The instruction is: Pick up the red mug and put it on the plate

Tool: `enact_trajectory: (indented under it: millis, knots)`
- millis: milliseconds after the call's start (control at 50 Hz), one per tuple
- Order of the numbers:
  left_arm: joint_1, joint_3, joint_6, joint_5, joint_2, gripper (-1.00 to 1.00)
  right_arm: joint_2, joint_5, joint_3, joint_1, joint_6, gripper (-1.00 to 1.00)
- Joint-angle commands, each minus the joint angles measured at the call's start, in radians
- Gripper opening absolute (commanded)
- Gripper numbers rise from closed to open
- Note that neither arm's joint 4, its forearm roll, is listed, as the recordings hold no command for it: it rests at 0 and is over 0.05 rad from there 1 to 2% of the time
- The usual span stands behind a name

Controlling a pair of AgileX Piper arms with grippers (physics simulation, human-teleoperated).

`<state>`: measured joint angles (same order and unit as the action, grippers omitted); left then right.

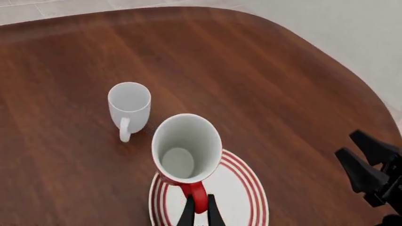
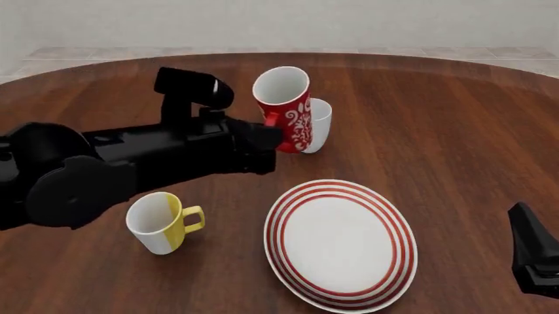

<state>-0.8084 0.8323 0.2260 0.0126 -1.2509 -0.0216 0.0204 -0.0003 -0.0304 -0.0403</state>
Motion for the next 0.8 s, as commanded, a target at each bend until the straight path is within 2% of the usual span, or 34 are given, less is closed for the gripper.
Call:
enact_trajectory:
  millis: [20, 800]
  knots:
    - [-0.027, -0.013, 0.009, -0.012, -0.008, -1.00, 0.003, -0.002, 0.000, 0.000, 0.000, 1.00]
    - [-0.077, -0.045, 0.053, -0.091, -0.125, -1.00, 0.005, -0.001, 0.000, -0.004, -0.009, 1.00]
